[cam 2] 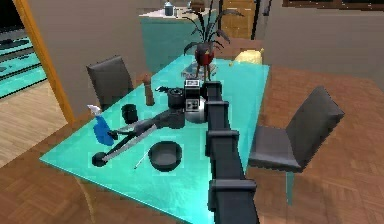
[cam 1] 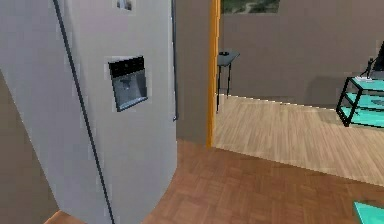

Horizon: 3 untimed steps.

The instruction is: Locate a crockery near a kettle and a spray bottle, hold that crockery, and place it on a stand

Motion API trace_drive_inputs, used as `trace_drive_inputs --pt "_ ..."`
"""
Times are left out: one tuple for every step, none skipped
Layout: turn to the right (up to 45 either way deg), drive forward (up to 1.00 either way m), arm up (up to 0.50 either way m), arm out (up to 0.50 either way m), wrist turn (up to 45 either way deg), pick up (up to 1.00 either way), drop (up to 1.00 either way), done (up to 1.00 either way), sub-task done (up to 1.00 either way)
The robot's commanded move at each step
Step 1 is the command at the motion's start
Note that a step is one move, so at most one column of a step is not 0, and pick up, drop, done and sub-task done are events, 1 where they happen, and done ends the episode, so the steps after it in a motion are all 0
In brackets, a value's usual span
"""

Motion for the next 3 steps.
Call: trace_drive_inputs --pt "0.0 0.0 0.0 0.0 45.0 0.0 0.0 0.0 0.0" --pt "0.0 0.0 0.0 0.0 18.0 0.0 0.0 0.0 0.0" --pt "0.0 0.0 -0.3 0.0 0.0 0.0 0.0 0.0 0.0"
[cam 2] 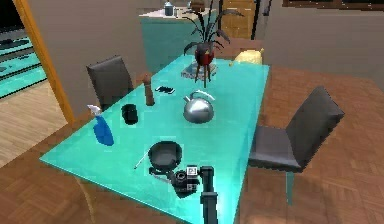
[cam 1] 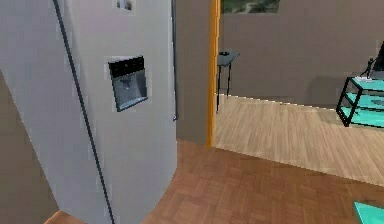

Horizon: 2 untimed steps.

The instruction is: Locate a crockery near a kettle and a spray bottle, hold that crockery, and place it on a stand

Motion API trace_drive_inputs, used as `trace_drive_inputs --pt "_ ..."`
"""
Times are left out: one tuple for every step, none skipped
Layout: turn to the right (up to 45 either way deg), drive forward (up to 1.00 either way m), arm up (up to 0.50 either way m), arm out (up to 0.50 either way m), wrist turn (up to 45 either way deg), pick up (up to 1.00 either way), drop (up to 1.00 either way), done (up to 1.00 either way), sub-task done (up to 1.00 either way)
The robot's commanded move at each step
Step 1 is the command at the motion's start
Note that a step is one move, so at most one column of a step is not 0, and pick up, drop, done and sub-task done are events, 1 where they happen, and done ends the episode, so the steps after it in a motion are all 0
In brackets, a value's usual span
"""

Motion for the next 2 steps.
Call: trace_drive_inputs --pt "0.0 0.0 0.0 0.0 0.0 1.0 0.0 0.0 0.0" --pt "0.0 0.0 0.1 0.0 0.0 0.0 0.0 0.0 0.0"
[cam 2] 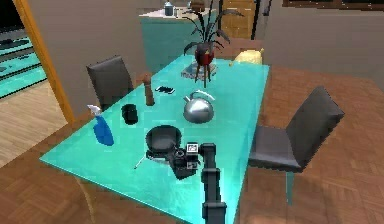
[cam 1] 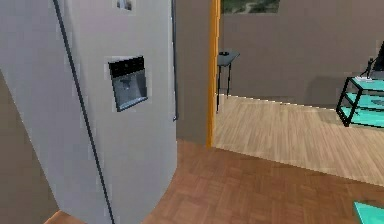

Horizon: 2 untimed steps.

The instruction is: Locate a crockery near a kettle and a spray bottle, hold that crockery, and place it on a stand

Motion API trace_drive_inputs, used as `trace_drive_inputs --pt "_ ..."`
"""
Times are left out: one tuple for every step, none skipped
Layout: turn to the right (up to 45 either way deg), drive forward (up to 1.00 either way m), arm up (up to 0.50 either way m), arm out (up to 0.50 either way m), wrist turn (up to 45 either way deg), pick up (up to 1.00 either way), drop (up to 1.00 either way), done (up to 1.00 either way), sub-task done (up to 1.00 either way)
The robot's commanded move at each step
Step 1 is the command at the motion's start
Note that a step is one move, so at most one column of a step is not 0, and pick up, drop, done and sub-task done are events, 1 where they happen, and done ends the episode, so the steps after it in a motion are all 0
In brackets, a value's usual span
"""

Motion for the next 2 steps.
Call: trace_drive_inputs --pt "0.0 0.0 0.28 0.0 0.0 0.0 0.0 0.0 0.0" --pt "0.0 0.0 0.0 0.0 -45.0 0.0 0.0 0.0 0.0"
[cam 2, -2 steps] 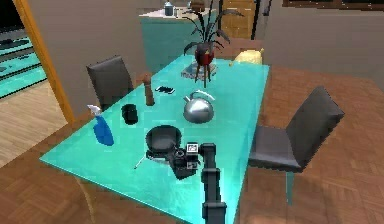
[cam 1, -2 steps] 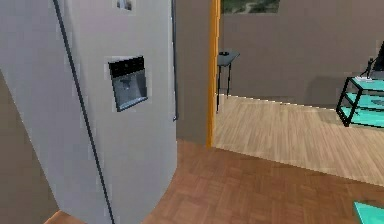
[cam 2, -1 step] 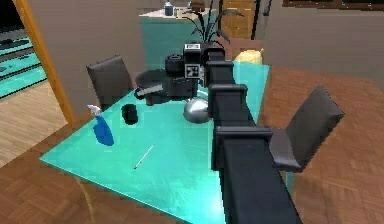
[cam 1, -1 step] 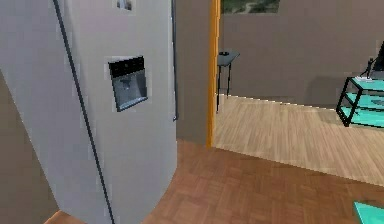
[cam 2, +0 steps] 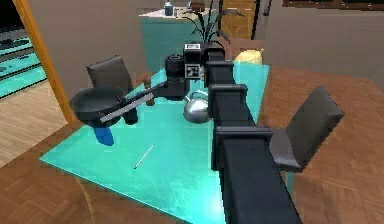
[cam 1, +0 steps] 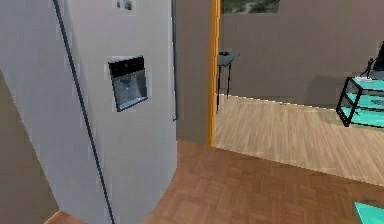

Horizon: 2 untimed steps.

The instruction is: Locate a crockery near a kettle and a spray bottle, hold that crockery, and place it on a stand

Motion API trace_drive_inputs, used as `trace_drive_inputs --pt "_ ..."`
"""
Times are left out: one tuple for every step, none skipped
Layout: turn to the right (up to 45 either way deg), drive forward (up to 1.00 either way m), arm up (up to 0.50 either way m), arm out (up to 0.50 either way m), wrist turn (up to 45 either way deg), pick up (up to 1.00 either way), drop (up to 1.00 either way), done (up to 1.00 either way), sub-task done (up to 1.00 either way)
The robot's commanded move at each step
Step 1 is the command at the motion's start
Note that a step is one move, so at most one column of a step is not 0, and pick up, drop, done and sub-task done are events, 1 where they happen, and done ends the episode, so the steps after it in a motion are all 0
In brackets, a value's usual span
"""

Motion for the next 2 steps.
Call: trace_drive_inputs --pt "0.0 0.0 0.0 0.0 -45.0 0.0 0.0 0.0 0.0" --pt "0.0 0.0 0.0 0.0 -12.0 0.0 0.0 0.0 0.0"
